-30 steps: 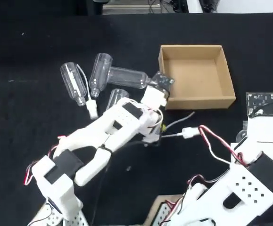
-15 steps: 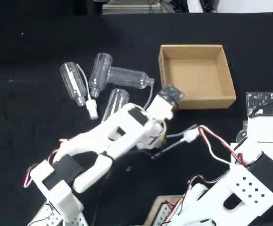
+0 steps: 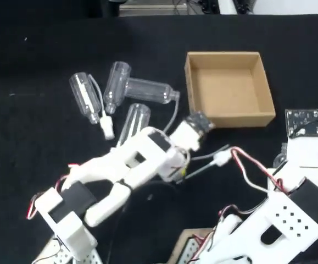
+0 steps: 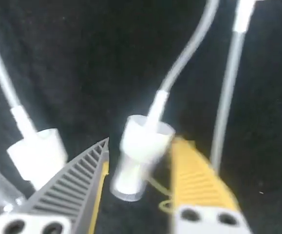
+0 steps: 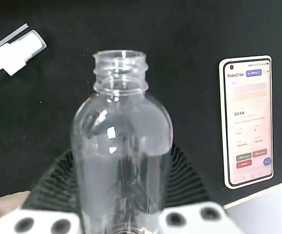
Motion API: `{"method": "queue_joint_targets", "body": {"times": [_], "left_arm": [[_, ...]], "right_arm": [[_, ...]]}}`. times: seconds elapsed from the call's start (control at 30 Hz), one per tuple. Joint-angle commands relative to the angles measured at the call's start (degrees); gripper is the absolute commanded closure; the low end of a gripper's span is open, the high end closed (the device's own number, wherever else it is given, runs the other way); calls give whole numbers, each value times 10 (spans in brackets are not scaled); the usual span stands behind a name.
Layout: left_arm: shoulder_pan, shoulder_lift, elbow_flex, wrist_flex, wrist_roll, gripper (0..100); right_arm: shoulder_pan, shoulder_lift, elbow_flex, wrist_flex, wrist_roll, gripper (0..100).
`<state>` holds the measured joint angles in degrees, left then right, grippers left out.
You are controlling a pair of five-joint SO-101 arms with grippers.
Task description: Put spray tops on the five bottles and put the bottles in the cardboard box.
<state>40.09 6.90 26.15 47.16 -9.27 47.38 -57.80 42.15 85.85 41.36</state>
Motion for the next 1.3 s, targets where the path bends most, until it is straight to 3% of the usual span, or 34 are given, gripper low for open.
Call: {"method": "queue_joint_targets", "body": {"times": [0.0,0.17,0.27,0.43,0.6,0.73,0.9,1.1,1.27], "left_arm": [[13,-11,-2,31,-1,955],[-38,-117,-6,152,-12,969],[-94,-240,-4,265,-96,971],[-213,-434,-15,449,-249,971],[-408,-493,-9,535,-415,970],[-563,-477,26,535,-560,970],[-675,-418,77,507,-734,970],[-791,-339,139,301,-851,970],[-836,-266,167,178,-867,970]], "right_arm": [[-8,-17,-5,-12,5,987],[-19,-17,-4,-12,1,987],[-68,-17,-6,4,-12,987],[-236,-16,-17,16,-124,987],[-459,-13,-18,-12,-228,987],[-615,-13,17,-84,-279,987],[-730,-12,96,-196,-318,987],[-757,-13,188,-294,-343,987],[-757,-14,204,-309,-343,987]]}}
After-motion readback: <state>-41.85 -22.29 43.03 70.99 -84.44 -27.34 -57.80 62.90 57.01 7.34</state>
